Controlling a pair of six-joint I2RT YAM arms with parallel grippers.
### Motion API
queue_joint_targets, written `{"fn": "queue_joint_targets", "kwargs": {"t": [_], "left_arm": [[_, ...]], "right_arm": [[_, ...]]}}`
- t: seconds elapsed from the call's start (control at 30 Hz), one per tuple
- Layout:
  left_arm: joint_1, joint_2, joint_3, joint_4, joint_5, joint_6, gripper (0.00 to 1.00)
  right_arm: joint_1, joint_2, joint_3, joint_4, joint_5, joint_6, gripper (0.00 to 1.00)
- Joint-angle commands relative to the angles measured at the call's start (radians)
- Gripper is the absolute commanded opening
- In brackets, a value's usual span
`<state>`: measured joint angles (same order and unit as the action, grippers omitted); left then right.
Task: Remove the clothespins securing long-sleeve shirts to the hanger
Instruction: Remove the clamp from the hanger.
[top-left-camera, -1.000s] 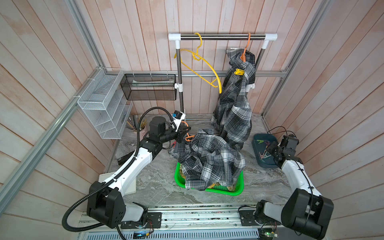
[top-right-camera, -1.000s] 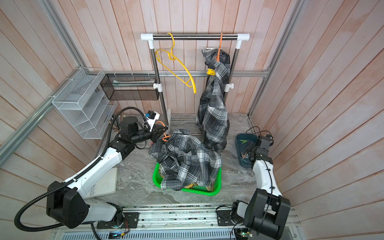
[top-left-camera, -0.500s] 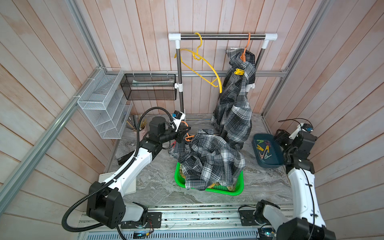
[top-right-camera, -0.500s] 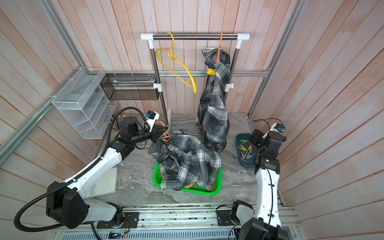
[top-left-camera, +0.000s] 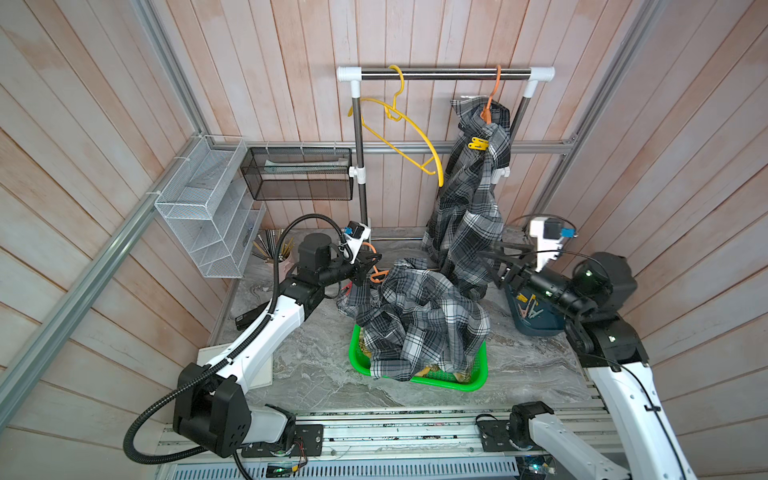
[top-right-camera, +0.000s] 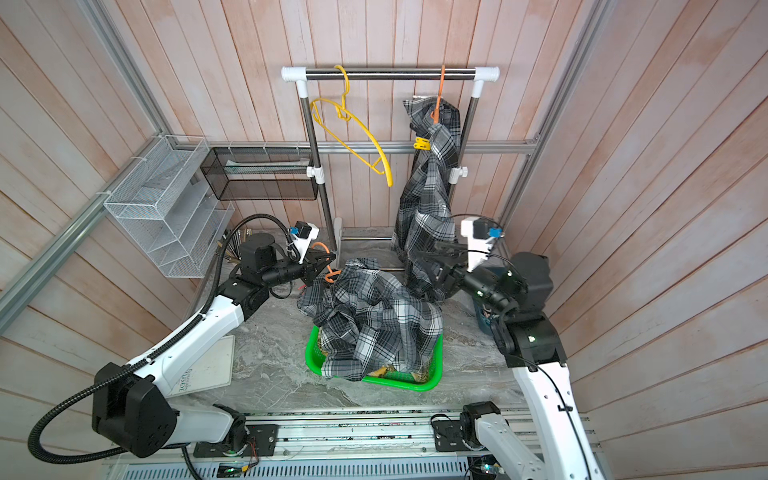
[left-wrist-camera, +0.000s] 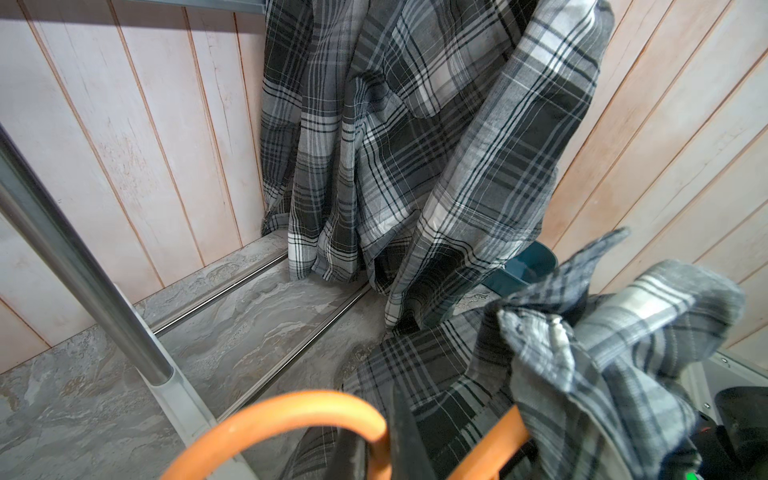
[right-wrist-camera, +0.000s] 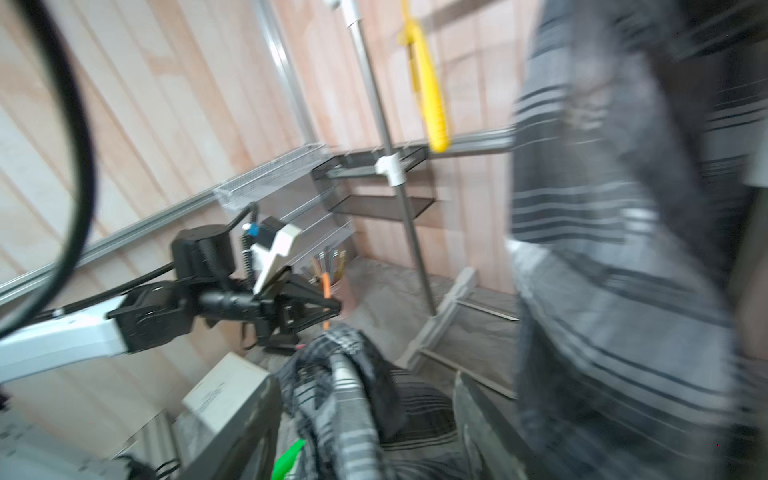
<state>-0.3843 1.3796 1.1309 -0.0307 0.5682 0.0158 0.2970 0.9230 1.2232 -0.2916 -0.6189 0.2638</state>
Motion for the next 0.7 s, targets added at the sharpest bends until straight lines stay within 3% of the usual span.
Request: {"fn": "queue_joint_targets", "kwargs": {"t": [0.0, 0.07, 0.23, 0.47, 0.67], "left_arm": [[0.006, -0.014, -0.006, 0.011, -0.001, 0.012, 0.00], [0.005, -0.017, -0.008, 0.011, -0.001, 0.013, 0.00], [0.006, -0.023, -0.004, 0.008, -0.001, 0.018, 0.00], [0.005, -0.036, -0.003, 0.009, 0.003, 0.028, 0.00], [0.005, -0.035, 0.014, 0.015, 0.026, 0.022, 0.00]], "right_arm": [[0.189, 0.135, 0.067, -0.251, 0.152, -0.177, 0.65], [0.259, 0.240, 0.127, -0.325, 0.229, -0.219, 0.65], [0.290, 0.411, 0.251, -0.406, 0.351, -0.295, 0.64], [0.295, 0.551, 0.402, -0.482, 0.341, -0.399, 0.62], [0.311, 0.586, 0.403, -0.503, 0.318, -0.452, 0.49]]}}
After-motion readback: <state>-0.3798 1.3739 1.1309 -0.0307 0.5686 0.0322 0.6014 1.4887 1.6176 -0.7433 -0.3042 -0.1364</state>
